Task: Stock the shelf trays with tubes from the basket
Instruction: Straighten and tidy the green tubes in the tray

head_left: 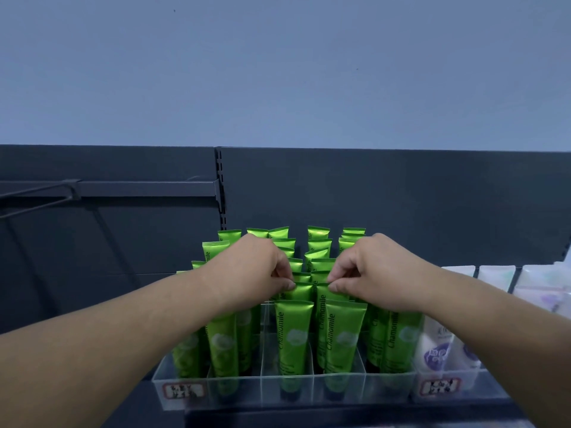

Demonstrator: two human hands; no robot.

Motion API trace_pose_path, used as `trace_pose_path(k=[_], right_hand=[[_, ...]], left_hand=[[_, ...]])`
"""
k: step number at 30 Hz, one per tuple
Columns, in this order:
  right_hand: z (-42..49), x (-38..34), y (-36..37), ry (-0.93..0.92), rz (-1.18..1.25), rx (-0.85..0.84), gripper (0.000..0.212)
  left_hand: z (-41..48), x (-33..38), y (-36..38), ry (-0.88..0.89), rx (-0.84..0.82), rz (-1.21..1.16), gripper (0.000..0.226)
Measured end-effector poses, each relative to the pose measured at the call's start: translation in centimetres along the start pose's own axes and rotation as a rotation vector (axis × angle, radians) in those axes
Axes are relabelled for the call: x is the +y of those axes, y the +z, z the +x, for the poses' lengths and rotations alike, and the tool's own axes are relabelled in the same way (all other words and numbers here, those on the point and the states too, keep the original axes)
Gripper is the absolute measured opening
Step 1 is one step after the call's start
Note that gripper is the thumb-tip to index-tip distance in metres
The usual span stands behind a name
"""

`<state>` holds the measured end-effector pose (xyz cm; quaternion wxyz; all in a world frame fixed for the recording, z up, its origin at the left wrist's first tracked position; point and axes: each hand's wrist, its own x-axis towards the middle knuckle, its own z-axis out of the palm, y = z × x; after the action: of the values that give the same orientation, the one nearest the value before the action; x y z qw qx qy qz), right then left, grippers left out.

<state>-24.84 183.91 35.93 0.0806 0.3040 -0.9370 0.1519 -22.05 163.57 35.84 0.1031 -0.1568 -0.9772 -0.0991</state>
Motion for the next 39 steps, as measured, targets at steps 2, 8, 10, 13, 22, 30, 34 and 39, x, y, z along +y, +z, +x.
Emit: trace_pose_path(k=[2, 8, 10, 13, 22, 30, 34, 39], right_hand=[[0.0, 0.1, 0.0, -0.001, 0.001, 0.0, 0.01], [0.0, -0.1, -0.3, 0.002, -0.037, -0.025, 0.01], [0.0, -0.2, -0.3, 0.01, -0.036, -0.029, 0.01], [-0.1, -0.3, -0.3, 0.028, -0.041, -0.029, 0.01], [0.4, -2.3, -1.1, 0.038, -0.029, 0.051, 0.015], [2.8, -7.7, 1.2, -0.058, 0.002, 0.021, 0.021], [3.9, -9.0, 1.9, -0.083, -0.05, -0.009, 0.025], [4.9, -10.2, 3.1, -0.074, -0.07, -0.062, 0.017]], left_hand=[[0.0, 0.0, 0.0, -0.004, 0.0, -0.004, 0.015], [0.0, 0.0, 0.0, -0.006, -0.014, -0.019, 0.016], [0.0, -0.1, 0.0, -0.005, -0.019, -0.025, 0.016], [-0.1, -0.2, 0.0, -0.003, -0.021, -0.029, 0.018], [-1.3, -2.0, -3.3, -0.021, 0.065, -0.03, 0.019], [-3.9, -7.9, -5.2, -0.129, 0.134, -0.048, 0.017], [-5.3, -8.5, -4.7, -0.079, 0.071, -0.128, 0.019], [-5.9, -7.3, -3.4, 0.054, -0.064, -0.131, 0.021]])
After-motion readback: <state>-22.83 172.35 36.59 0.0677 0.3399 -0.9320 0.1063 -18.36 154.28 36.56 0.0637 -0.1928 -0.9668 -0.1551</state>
